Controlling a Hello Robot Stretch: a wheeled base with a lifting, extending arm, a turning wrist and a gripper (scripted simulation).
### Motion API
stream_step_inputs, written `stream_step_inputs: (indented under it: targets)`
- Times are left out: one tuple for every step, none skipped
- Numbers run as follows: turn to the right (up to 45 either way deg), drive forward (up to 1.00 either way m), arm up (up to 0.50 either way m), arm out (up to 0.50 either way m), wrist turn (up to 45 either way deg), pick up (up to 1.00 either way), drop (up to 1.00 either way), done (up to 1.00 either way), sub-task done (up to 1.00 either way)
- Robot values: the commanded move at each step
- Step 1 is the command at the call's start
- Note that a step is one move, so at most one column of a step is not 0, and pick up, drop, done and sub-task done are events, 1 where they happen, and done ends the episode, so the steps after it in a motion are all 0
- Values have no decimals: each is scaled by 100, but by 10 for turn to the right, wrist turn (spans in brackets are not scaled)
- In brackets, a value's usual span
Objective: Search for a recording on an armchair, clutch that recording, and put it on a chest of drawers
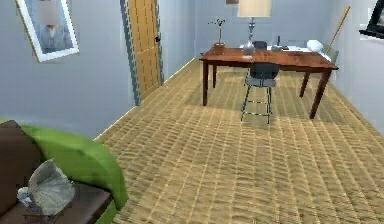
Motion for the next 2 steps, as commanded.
stream_step_inputs:
  targets:
    - [-450,0,0,0,0,0,0,0,0]
    - [-240,0,0,0,0,0,0,0,0]
